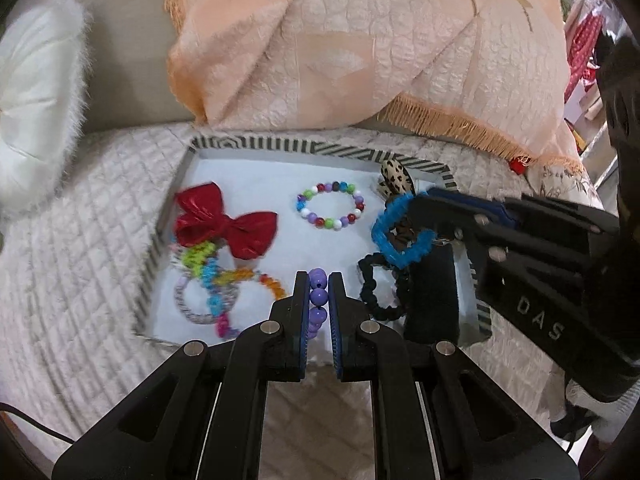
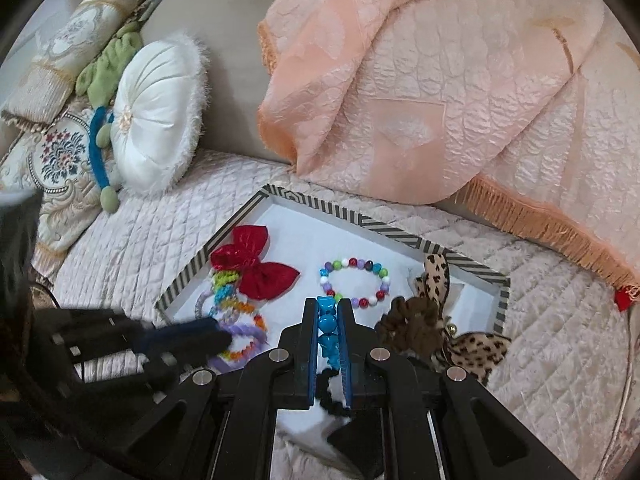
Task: Organize jewelry
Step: 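Carry purple and blue bracelets into the striped tray and open both tools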
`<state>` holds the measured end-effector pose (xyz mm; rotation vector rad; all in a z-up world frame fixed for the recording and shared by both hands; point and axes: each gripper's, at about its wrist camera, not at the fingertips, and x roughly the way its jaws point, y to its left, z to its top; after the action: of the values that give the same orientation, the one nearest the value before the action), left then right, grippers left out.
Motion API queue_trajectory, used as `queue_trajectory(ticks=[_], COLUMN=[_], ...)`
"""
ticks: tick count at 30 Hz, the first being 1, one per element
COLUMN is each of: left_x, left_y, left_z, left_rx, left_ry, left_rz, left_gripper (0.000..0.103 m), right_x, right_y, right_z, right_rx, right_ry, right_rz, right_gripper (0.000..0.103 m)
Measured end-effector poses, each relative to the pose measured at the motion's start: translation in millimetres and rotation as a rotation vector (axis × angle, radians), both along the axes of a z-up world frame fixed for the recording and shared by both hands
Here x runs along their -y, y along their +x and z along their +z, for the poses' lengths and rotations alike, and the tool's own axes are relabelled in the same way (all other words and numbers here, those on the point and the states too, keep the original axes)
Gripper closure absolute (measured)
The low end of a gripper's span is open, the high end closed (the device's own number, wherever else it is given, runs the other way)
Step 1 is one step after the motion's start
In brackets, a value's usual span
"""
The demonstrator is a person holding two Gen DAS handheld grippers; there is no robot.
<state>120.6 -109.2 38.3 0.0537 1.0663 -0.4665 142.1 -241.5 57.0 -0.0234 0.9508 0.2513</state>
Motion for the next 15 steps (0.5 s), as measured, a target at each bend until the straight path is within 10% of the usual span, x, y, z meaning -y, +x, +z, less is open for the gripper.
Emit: queue_trajectory(ticks=[15], left_x=[-27], left_y=[27], left_z=[-67], left_rx=[-0.074], left_ry=[0.082], left_rz=[0.07], left_gripper=[0.095], right_x=[-37], right_y=[74], right_z=[-35], right_rx=[-0.033], right_ry=[0.047], right_rz=[0.051], right_gripper=[0.095])
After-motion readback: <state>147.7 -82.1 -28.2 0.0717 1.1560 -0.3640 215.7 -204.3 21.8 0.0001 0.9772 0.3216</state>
